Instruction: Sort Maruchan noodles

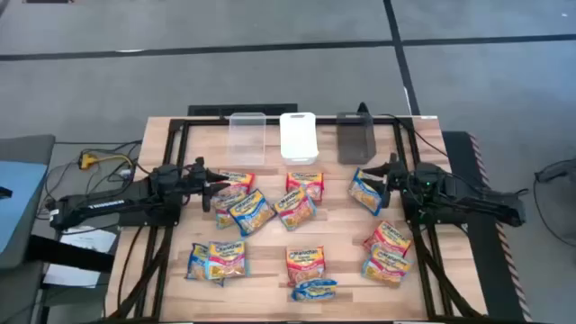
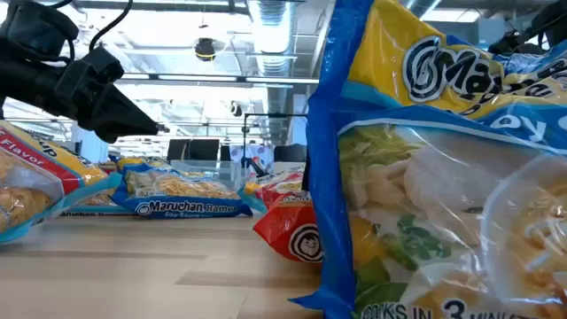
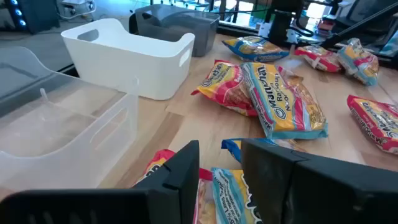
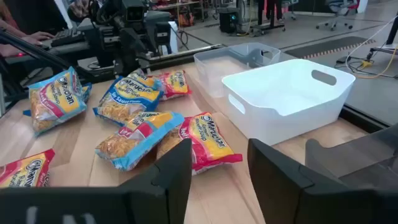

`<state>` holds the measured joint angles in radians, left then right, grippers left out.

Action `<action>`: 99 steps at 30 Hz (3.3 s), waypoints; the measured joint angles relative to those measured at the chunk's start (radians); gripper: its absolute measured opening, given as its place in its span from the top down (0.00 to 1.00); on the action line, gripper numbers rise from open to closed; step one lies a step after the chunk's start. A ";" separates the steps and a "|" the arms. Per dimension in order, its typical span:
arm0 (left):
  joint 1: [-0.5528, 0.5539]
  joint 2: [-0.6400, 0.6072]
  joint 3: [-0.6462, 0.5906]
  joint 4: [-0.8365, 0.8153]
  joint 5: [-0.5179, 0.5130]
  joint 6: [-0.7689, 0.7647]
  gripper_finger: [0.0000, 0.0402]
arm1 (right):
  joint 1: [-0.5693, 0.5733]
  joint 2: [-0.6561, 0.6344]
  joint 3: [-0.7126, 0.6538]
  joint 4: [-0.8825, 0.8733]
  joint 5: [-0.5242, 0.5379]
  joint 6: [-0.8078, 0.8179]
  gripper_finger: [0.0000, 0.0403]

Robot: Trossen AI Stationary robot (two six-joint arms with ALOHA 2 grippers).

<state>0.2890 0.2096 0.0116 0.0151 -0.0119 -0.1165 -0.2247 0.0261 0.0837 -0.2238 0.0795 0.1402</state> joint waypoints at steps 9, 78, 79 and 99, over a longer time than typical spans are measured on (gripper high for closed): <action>0.000 0.000 0.000 0.000 0.000 0.000 0.73 | 0.000 0.000 0.000 0.000 0.000 0.000 0.55; 0.000 0.000 0.000 0.000 0.000 0.000 0.73 | 0.000 0.000 0.000 0.000 0.000 0.000 0.55; 0.000 0.000 0.000 0.000 0.000 0.000 0.73 | 0.000 0.000 0.000 0.000 0.000 0.000 0.55; 0.000 0.000 0.000 0.001 0.004 -0.330 0.73 | 0.000 0.000 0.000 0.000 0.000 0.000 0.55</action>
<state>0.2893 0.2093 0.0116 0.0158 -0.0078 -0.4466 -0.2245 0.0258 0.0837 -0.2237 0.0795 0.1399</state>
